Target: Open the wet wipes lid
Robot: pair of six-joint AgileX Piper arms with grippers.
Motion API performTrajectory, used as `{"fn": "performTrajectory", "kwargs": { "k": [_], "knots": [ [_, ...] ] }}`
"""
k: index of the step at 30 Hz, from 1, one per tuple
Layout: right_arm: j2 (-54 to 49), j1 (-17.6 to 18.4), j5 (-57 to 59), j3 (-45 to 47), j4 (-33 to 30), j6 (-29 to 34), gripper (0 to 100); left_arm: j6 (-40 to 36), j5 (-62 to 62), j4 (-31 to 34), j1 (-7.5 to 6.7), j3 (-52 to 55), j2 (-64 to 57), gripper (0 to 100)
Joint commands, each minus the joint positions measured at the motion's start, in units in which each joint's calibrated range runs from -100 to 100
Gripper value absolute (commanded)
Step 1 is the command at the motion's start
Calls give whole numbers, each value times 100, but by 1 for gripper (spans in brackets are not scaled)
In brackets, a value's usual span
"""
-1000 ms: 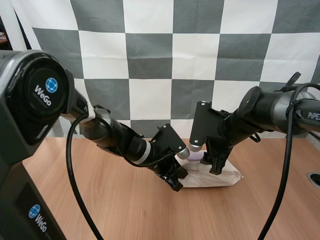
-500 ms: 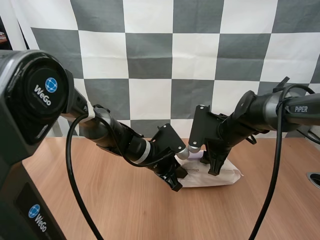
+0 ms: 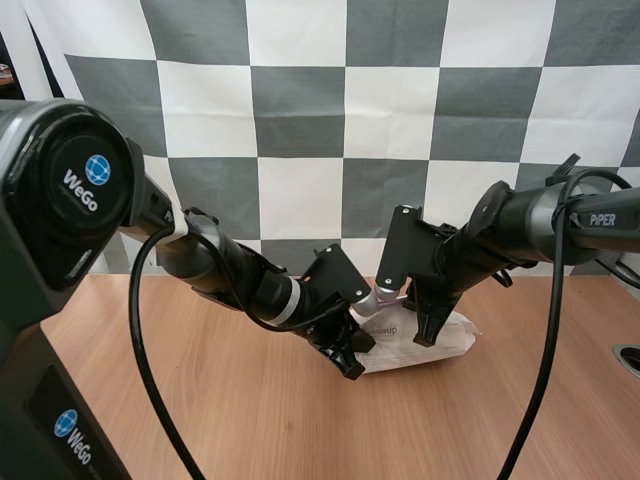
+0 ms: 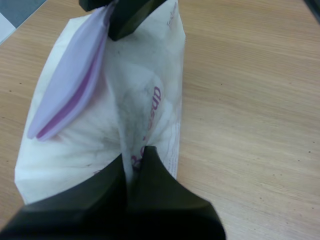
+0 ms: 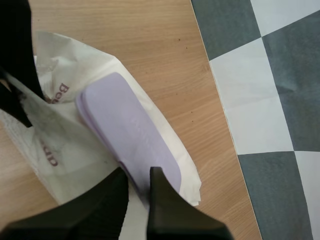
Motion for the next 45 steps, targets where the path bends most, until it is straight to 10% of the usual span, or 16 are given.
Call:
{"fn": "performTrajectory", "kwargs": {
  "k": [1, 23, 33, 45],
  "knots": [
    [-22, -3, -36, 2, 21, 12, 0, 16, -11, 15, 2, -4, -3, 0],
    [-153, -3, 359, -384, 243, 170, 0, 46, -55, 15, 2, -4, -3, 0],
    [-766, -3, 3091, -384, -441, 703, 0, 88, -362, 1, 2, -4, -3, 0],
    [-57, -3, 2172, -384, -374, 725, 0, 88, -318, 13, 2, -4, -3, 0]
  ]
}}
